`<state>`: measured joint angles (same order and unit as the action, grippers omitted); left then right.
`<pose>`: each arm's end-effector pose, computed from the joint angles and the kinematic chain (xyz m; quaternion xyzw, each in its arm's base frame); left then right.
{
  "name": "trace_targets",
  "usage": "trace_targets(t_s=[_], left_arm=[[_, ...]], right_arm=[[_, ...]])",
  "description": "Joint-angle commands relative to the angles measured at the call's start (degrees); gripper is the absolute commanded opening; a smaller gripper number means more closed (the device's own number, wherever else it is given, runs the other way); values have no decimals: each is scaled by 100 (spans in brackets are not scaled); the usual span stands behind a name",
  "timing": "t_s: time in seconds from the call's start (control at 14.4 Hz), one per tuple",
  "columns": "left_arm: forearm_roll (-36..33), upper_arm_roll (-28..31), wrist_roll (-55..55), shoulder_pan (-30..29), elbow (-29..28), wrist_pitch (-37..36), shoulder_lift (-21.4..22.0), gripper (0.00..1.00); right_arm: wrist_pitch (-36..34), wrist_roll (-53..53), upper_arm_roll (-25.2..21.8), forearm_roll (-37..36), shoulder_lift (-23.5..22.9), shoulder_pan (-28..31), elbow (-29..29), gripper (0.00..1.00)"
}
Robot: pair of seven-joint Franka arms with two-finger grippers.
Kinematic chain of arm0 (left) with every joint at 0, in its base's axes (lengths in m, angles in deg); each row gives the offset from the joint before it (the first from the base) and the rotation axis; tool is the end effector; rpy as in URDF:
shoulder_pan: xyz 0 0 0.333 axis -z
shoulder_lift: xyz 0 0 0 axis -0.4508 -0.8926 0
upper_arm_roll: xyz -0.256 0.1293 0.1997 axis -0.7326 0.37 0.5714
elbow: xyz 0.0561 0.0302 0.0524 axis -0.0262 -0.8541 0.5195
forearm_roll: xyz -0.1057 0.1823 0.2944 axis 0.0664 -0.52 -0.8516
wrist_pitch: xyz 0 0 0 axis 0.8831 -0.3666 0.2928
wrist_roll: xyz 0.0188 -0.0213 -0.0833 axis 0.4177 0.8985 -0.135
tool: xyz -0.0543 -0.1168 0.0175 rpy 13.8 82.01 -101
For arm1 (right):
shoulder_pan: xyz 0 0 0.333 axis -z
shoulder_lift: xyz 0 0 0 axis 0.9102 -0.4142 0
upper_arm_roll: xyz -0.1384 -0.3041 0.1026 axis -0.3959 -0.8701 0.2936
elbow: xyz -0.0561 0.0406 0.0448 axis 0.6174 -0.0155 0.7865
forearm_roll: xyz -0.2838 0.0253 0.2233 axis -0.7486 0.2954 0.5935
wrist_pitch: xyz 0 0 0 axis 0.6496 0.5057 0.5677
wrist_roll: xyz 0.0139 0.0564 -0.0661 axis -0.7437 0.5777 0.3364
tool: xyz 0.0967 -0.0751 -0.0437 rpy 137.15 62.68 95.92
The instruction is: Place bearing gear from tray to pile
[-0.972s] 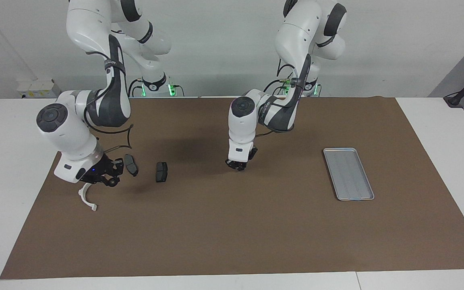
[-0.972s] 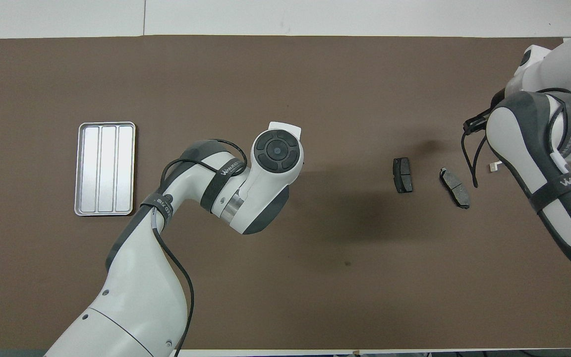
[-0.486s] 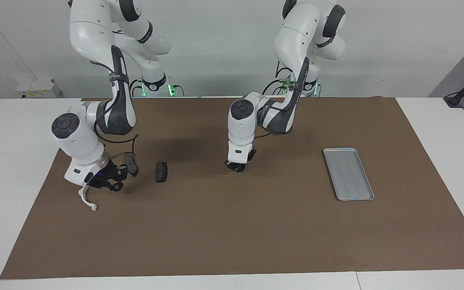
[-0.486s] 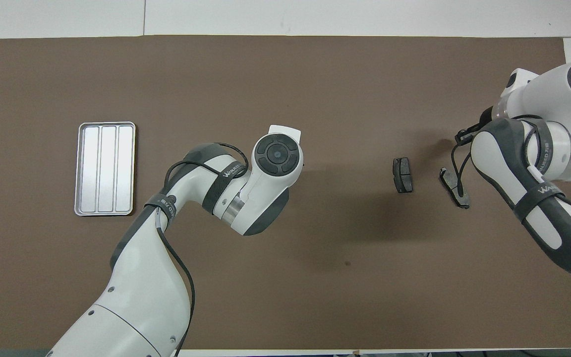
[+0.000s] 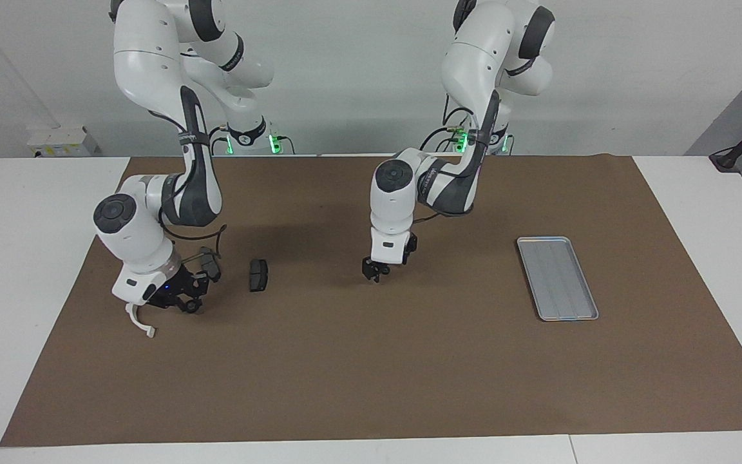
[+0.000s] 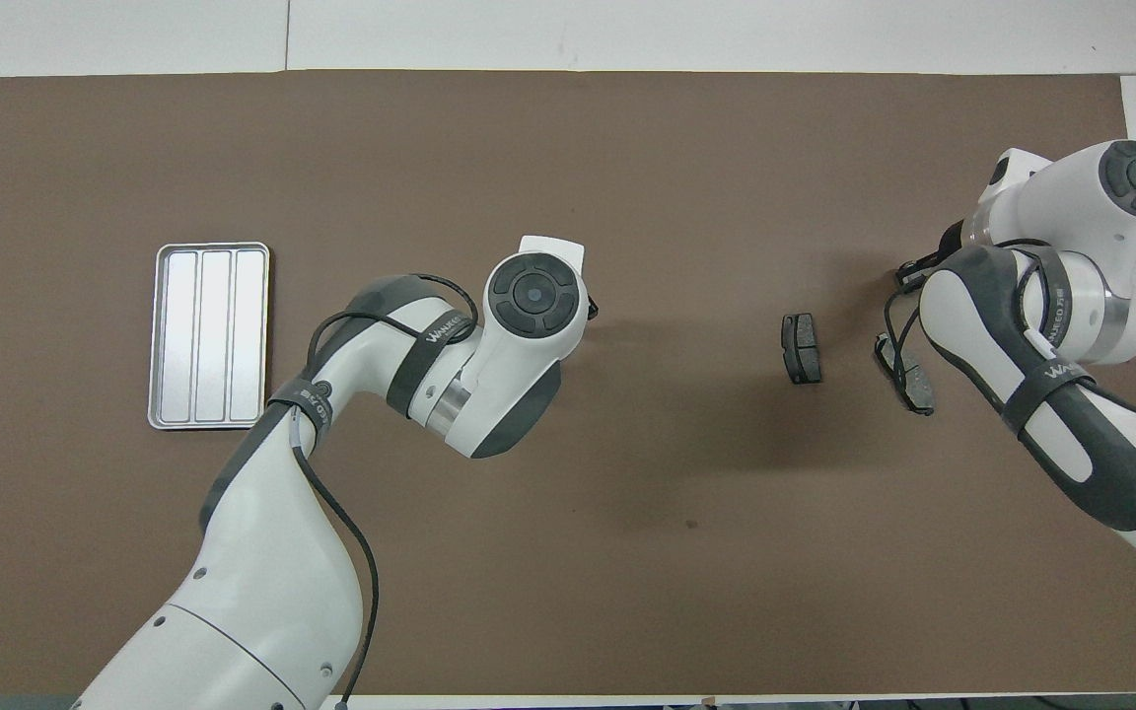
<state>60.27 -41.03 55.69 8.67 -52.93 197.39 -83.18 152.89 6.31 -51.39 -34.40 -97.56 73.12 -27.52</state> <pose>0.5351 -0.3991 0.3458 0.9611 0.2750 0.0250 0.0043 0.6330 -0.0449 0.3262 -0.9832 -0.1823 -0.0106 0.0020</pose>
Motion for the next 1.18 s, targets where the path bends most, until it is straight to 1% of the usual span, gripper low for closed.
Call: trace_targets(t_s=[0.0,0.14,0.21,0.35,0.42,0.62,0.76,0.9,1.11], left_arm=[[-116,-18,-2,-434,-158,-467,709,100],[-116,-26,-229,-785,-176,-888,1139,100],[-107,-26,-553,-978,-185,-1134,1350,100],[-55,-35,-1343,-1470,-176,-1530,1676,100],[-46,-35,-1695,-1664,-176,-1688,1799,100],[-46,-18,-2750,-2095,-167,-2224,2116,100],[-46,-18,-3566,-2455,-176,-2515,2432,100],[-37,-18,-4297,-2789,-185,-2848,2687,100],[7,-9,-5150,-3132,-176,-3279,2960,100]], right_arm=[[218,129,77,-16,-50,103,-54,0],[218,129,77,-16,-50,103,-54,0],[218,94,77,-16,-50,103,-54,0],[210,32,77,-8,-50,103,-54,84],[201,-3,77,-7,-50,103,-46,100],[26,-91,86,10,81,59,-19,100],[-395,-737,156,37,344,-107,103,100],[-948,-1581,156,45,486,-624,480,100],[-1529,-2907,156,-34,512,-1467,946,100]])
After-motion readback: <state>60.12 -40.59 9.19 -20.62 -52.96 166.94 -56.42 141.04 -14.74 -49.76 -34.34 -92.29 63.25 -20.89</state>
